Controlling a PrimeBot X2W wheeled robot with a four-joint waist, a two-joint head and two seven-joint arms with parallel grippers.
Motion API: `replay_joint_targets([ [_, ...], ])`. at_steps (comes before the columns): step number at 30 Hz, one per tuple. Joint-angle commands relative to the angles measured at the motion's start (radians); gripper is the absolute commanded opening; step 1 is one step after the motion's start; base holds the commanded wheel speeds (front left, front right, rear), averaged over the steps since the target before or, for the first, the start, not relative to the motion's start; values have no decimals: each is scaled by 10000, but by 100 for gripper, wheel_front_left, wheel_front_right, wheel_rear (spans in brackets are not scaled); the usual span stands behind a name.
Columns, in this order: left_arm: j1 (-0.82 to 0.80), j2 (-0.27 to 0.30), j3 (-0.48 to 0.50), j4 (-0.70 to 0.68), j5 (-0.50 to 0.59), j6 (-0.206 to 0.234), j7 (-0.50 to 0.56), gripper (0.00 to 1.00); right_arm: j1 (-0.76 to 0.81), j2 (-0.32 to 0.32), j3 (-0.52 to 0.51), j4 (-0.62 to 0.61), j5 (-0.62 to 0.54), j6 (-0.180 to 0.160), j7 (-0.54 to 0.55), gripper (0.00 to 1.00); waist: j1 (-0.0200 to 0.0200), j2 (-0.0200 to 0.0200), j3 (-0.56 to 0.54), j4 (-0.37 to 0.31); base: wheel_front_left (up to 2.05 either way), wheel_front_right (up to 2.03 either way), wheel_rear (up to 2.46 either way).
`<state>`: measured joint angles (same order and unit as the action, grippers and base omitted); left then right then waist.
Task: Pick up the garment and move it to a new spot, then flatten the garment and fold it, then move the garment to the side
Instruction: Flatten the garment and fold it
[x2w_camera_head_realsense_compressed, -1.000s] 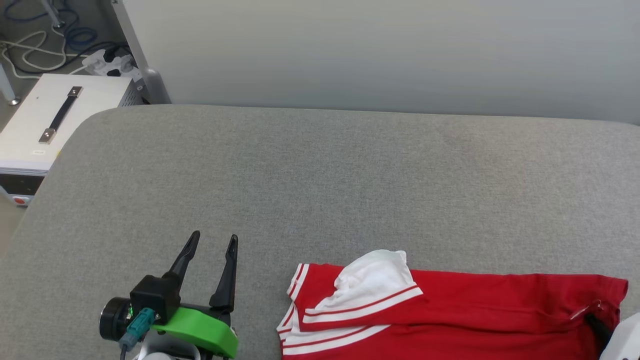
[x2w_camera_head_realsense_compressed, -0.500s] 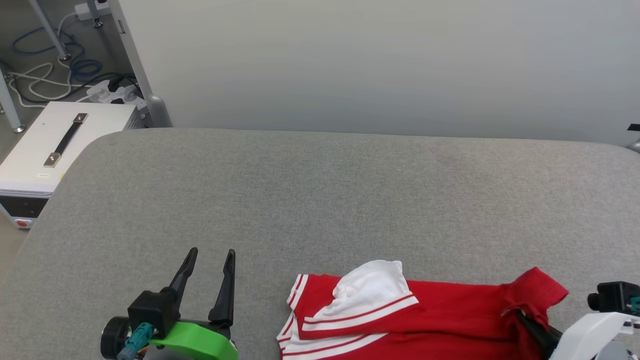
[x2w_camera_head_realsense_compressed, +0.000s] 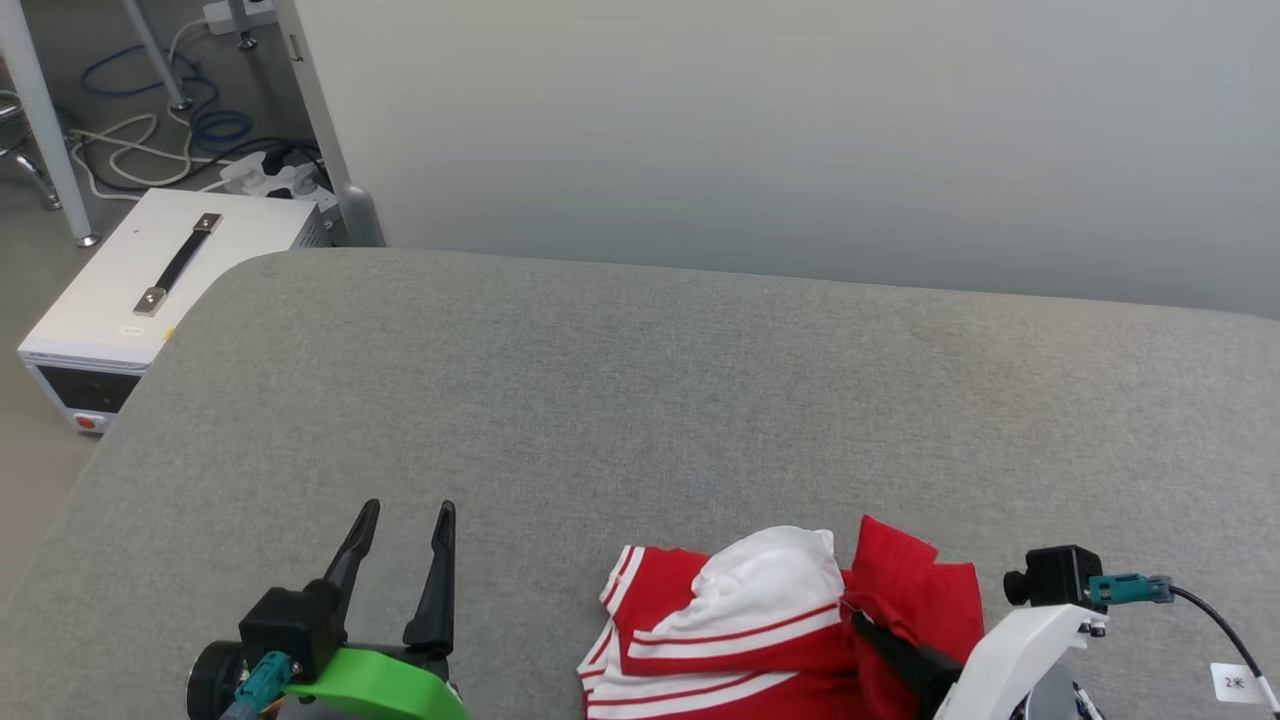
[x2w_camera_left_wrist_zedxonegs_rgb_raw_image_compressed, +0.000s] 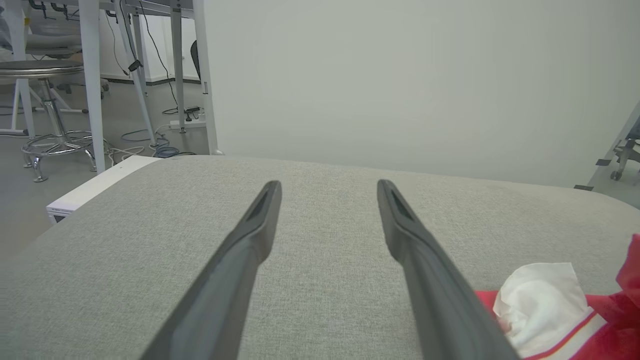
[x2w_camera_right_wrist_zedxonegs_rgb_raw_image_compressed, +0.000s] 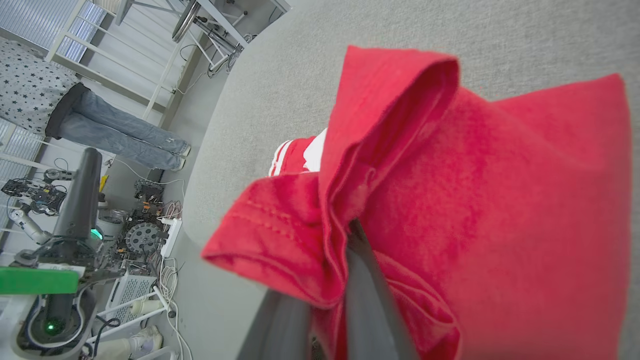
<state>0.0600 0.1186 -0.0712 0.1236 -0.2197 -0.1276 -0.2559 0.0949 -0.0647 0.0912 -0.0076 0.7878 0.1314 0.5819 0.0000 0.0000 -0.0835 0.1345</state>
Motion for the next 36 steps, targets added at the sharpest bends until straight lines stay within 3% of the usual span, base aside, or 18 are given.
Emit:
replay_joint_targets([
  [1, 94, -15, 36, 0, -37, -30, -59, 100, -241, 86, 70, 202, 149, -7, -81, 0, 0, 0, 45, 141, 0, 0, 0],
  [22, -188, 33, -84, 80, -117, -30, -59, 100, -2203, 144, 2648, 3410, 1366, -7, -2444, 0, 0, 0, 484, 1135, 0, 0, 0],
  [23, -205, 29, -99, 90, -117, -30, -59, 100, -2287, 144, 2670, 3589, 1287, -7, -2549, 22, 0, 0, 504, 1167, 0, 0, 0],
  [24, -210, 23, -103, 96, -115, -30, -59, 100, -2346, 144, 2653, 3757, 1235, -7, -2644, 80, 0, 0, 515, 1190, 0, 0, 0],
  [25, -211, 13, -108, 102, -113, -30, -59, 100, -2432, 144, 2680, 3947, 1168, -7, -2717, 100, 0, 0, 526, 1218, 0, 0, 0],
  [36, -130, 22, -20, 242, -73, -31, -59, 100, -2939, 144, 3710, 3980, 1190, -7, -2850, 100, 0, 0, 428, 1214, 0, 0, 0],
])
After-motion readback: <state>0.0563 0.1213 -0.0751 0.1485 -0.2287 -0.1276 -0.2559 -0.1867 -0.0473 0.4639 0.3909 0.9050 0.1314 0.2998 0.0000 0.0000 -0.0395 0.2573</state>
